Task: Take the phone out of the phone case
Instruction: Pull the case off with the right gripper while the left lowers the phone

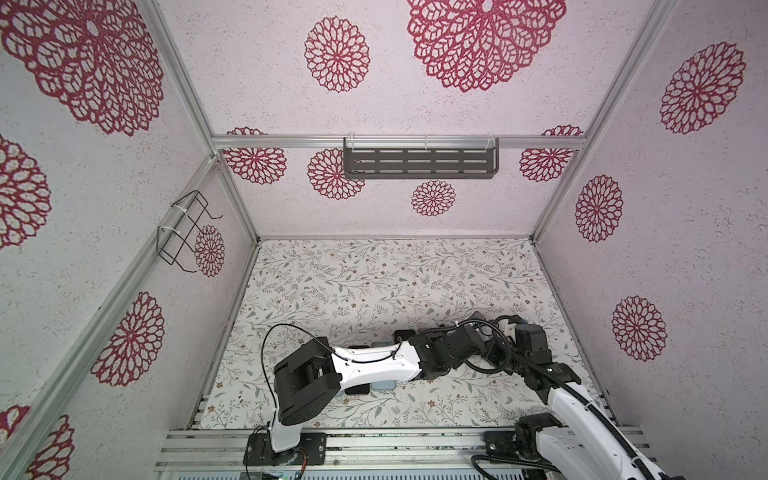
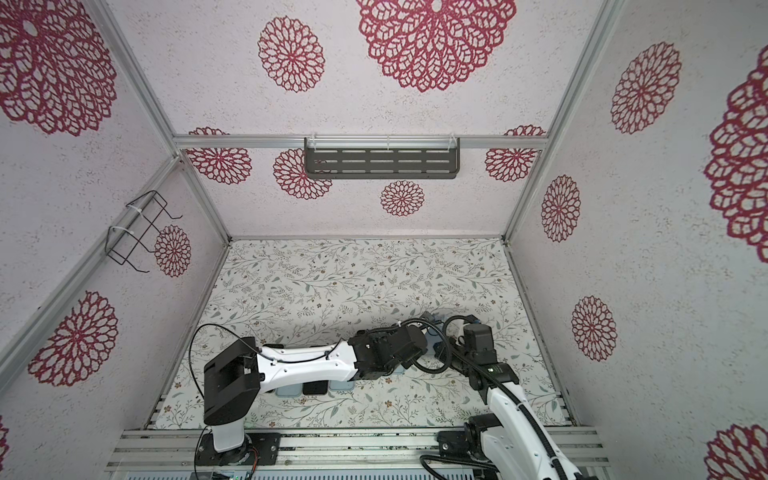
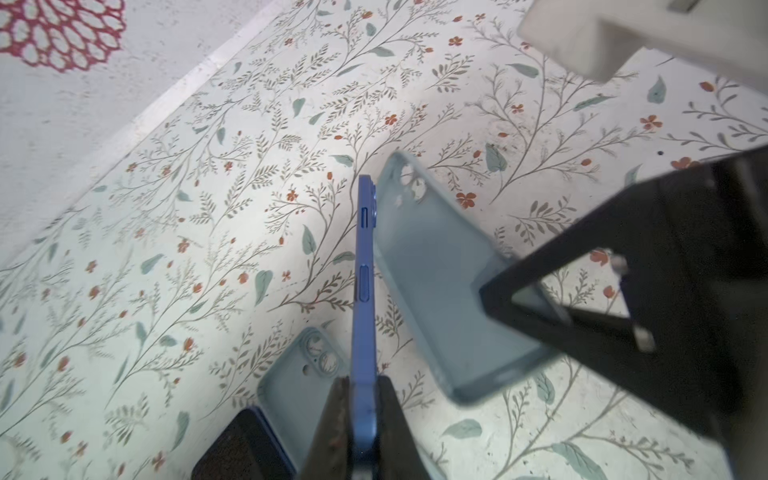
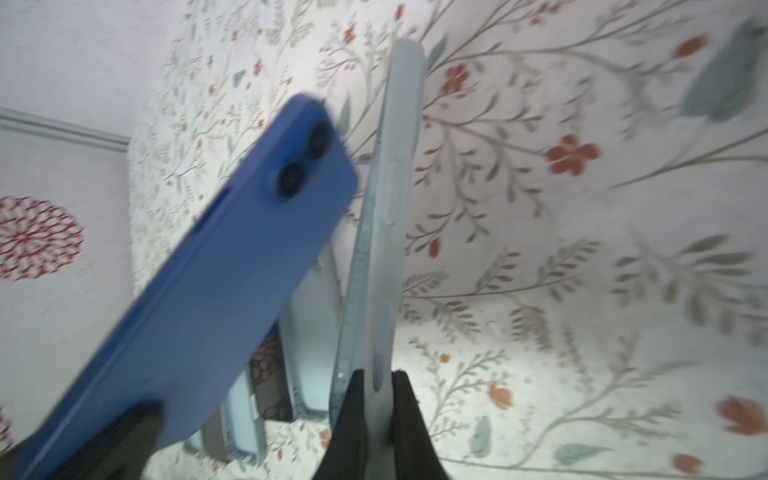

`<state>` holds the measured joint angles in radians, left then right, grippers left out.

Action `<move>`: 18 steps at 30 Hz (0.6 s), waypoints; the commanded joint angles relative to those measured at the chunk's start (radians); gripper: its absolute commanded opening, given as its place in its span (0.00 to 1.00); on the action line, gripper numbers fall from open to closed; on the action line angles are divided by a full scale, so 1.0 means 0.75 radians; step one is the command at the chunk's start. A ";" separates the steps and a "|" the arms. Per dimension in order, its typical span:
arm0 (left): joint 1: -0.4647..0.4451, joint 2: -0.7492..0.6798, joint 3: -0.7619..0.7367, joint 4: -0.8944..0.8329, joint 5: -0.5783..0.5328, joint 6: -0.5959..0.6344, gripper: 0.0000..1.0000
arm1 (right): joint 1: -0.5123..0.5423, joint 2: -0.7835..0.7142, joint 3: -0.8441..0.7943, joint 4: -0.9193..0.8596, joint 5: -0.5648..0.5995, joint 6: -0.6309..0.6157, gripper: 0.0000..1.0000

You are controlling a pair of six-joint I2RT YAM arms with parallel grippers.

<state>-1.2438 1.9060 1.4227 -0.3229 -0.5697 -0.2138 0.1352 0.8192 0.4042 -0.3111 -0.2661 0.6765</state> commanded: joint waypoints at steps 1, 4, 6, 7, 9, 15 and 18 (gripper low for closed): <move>-0.040 -0.011 0.076 -0.201 -0.223 -0.049 0.07 | -0.083 0.023 0.098 -0.107 0.124 -0.172 0.00; -0.068 0.042 0.143 -0.292 -0.255 -0.061 0.06 | -0.161 0.031 0.161 -0.189 0.140 -0.244 0.00; -0.086 0.102 0.193 -0.326 -0.266 -0.058 0.05 | -0.213 0.011 0.187 -0.217 0.128 -0.256 0.00; -0.101 0.141 0.228 -0.351 -0.285 -0.051 0.05 | -0.244 -0.004 0.196 -0.227 0.115 -0.248 0.00; -0.122 0.212 0.309 -0.439 -0.329 -0.057 0.05 | -0.270 -0.026 0.254 -0.259 0.129 -0.240 0.00; -0.154 0.296 0.395 -0.576 -0.374 -0.126 0.03 | -0.365 -0.005 0.551 -0.423 0.240 -0.287 0.00; -0.160 0.323 0.404 -0.591 -0.347 -0.131 0.03 | -0.410 0.023 0.690 -0.472 0.243 -0.318 0.00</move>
<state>-1.3529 2.1471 1.6947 -0.7200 -0.8062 -0.2852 -0.1497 0.8288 0.8326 -0.6056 -0.1234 0.4862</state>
